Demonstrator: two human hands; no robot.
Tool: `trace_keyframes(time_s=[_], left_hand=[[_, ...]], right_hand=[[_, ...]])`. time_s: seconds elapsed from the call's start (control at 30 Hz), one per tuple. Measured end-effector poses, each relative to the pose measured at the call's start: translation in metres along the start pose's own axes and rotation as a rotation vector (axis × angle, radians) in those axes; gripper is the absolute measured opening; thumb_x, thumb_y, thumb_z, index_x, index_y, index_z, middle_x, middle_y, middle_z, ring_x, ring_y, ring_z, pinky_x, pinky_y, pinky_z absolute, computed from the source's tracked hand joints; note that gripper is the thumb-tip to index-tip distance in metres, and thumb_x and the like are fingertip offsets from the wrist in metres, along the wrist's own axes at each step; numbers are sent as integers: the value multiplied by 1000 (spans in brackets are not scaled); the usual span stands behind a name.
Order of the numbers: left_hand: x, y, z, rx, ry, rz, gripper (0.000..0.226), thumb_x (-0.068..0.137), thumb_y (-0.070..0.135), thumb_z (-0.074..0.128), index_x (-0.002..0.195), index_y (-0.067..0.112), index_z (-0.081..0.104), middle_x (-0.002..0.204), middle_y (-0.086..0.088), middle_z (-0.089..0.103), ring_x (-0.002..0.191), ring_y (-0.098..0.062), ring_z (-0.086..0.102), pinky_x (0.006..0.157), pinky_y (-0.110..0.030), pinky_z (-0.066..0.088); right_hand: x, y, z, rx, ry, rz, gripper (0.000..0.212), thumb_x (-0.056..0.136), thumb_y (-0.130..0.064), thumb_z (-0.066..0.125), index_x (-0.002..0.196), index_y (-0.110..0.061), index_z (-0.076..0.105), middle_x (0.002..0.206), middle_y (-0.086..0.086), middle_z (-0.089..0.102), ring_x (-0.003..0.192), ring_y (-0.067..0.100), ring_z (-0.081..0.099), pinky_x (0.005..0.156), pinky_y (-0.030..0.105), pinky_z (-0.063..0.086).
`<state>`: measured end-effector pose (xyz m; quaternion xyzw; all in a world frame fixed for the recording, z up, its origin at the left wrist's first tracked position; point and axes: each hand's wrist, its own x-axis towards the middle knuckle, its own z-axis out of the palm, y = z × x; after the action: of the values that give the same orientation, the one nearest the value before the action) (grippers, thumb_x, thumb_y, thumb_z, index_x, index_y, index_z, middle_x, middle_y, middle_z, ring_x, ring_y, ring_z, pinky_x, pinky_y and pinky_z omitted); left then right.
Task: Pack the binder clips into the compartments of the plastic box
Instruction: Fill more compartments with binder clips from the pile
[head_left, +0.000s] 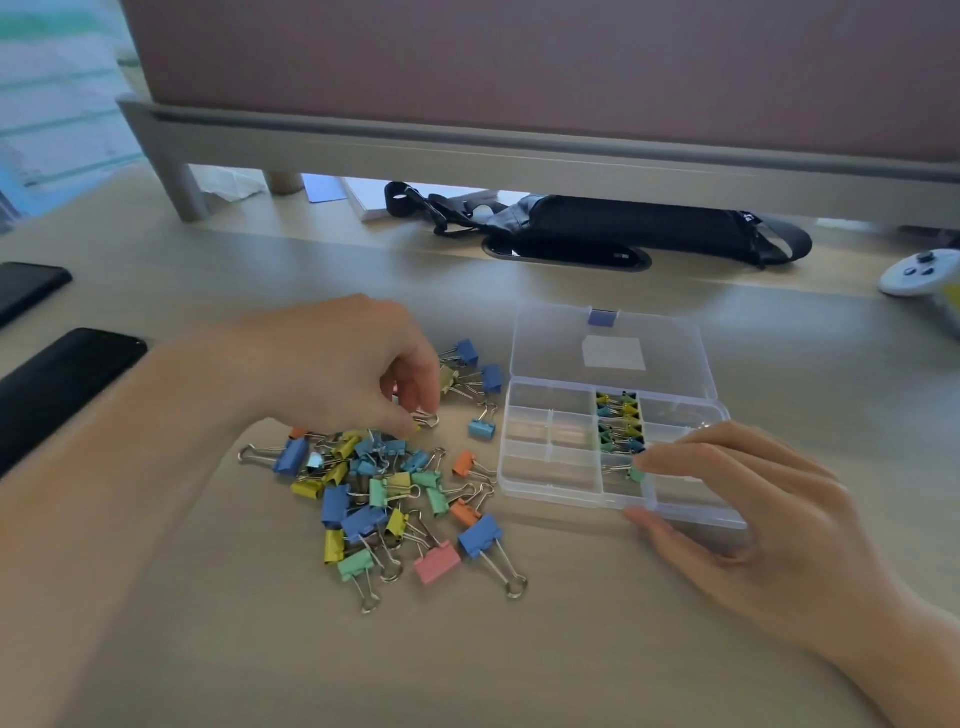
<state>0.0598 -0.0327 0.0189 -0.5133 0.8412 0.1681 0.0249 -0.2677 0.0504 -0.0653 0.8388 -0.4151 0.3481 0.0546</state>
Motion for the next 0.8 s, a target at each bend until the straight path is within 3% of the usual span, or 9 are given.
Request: trace_keyframes(time_s=[0.23,0.5,0.8], left_hand=[[1,3,7,51,-34,-38,10,86,34,79,93,37,73,88,20,69,82,3,62,74,-18,51],[4,10,12,75,9,-27,7,89,39,75,90,38,68,82,21,62,75,6,56,59,-11,34],[4,15,10,-67,47,27,7,90,34,76,89,39,72,78,25,65,79,9,59,65,-6,43]], right_hand=[[1,-2,-1,19,1,16,23,85,-31,82,97,-12,79,94,-9,72,85,13,67,80,28,55],[0,-1,-1,47,-33,29,25,88,-33,80,103,-13,78,97,-10,73,89,14,69,81,32,57],[-2,3,3,78,-43,-31,22,92,-27,77,106,-9,78,96,-6,74,91,18,67,80,33,57]])
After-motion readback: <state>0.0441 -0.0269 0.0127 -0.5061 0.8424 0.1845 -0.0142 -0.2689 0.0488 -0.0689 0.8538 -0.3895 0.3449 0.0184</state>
